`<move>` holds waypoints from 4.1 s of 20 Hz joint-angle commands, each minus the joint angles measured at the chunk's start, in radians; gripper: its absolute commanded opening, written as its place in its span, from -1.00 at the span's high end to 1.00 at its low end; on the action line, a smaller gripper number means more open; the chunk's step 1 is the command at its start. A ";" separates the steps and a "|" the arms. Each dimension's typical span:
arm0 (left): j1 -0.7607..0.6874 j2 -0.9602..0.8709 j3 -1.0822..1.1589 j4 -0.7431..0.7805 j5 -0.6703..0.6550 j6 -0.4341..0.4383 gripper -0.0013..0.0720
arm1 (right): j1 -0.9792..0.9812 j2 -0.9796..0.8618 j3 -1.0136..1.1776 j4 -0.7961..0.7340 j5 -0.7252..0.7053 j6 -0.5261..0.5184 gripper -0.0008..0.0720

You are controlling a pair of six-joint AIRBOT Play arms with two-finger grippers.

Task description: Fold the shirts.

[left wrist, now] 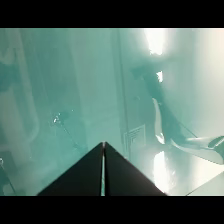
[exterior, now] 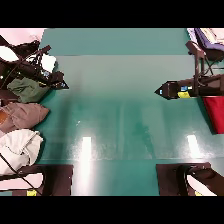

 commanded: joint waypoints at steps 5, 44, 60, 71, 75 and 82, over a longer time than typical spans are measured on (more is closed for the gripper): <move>0.000 0.000 0.000 0.000 0.000 0.001 0.88 | 0.023 -0.012 0.001 0.002 -0.026 0.002 0.93; 0.152 -0.436 0.196 0.489 0.877 -0.054 -0.16 | 0.023 -0.012 0.000 0.002 0.027 0.089 0.93; 0.063 -0.100 0.711 -0.192 0.293 0.193 0.89 | -0.094 0.201 0.099 0.000 -0.268 0.088 0.94; -0.418 0.159 0.525 -0.324 0.019 0.214 0.88 | -0.481 0.229 0.391 0.002 0.008 0.041 0.94; -0.460 0.138 0.333 -0.162 0.051 0.196 0.88 | -0.481 0.229 0.391 0.001 0.091 0.014 0.94; -0.367 0.139 0.217 0.264 0.002 -0.031 -0.56 | -0.481 0.230 0.390 0.002 0.134 0.014 0.94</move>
